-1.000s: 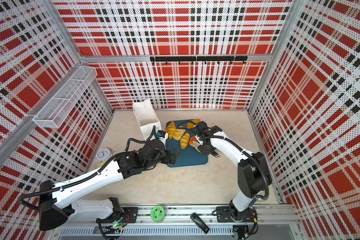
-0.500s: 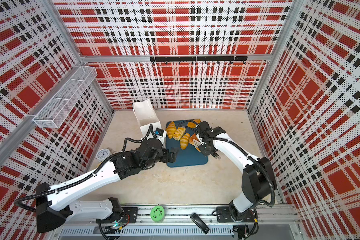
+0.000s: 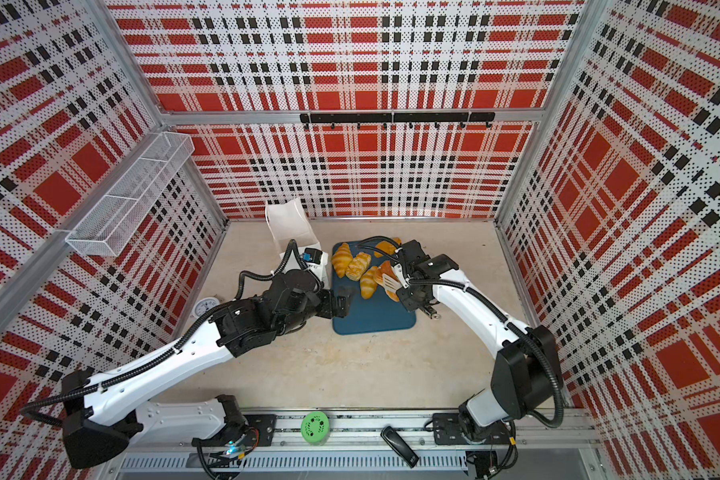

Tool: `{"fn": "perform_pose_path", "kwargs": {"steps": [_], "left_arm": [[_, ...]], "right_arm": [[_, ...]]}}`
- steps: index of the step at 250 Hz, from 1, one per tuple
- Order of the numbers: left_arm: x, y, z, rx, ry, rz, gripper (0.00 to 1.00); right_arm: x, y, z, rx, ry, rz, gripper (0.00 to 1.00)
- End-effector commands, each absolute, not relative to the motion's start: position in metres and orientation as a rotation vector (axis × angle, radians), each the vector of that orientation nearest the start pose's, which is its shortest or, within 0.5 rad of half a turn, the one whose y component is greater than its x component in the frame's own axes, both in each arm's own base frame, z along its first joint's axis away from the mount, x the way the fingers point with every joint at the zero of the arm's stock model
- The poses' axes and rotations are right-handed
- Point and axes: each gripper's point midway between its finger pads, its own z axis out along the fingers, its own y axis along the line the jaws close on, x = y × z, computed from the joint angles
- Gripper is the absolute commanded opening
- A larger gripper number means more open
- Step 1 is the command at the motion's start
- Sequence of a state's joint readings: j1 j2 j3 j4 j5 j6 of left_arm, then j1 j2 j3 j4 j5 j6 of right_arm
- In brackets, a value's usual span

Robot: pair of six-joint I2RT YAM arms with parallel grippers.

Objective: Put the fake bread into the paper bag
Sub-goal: 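Close the tongs on the triangular pastry and start lifting it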

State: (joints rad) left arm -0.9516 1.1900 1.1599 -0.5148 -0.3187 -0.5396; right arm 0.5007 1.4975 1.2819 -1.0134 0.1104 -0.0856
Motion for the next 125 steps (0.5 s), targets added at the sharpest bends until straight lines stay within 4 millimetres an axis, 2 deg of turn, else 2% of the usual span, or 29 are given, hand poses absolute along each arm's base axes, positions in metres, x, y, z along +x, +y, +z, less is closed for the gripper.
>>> {"fn": "perform_pose_path", "kwargs": {"steps": [1, 125], "left_arm": [[0.262, -0.262, 0.310, 0.231, 2.072, -0.552, 0.99], [0.263, -0.239, 0.329, 0.205, 2.037, -0.519, 1.00]], "right_arm": [[0.309, 0.157, 0.174, -0.742, 2.579, 0.046, 0.31], [0.307, 0.168, 0.193, -0.695, 2.533, 0.152, 0.30]]}}
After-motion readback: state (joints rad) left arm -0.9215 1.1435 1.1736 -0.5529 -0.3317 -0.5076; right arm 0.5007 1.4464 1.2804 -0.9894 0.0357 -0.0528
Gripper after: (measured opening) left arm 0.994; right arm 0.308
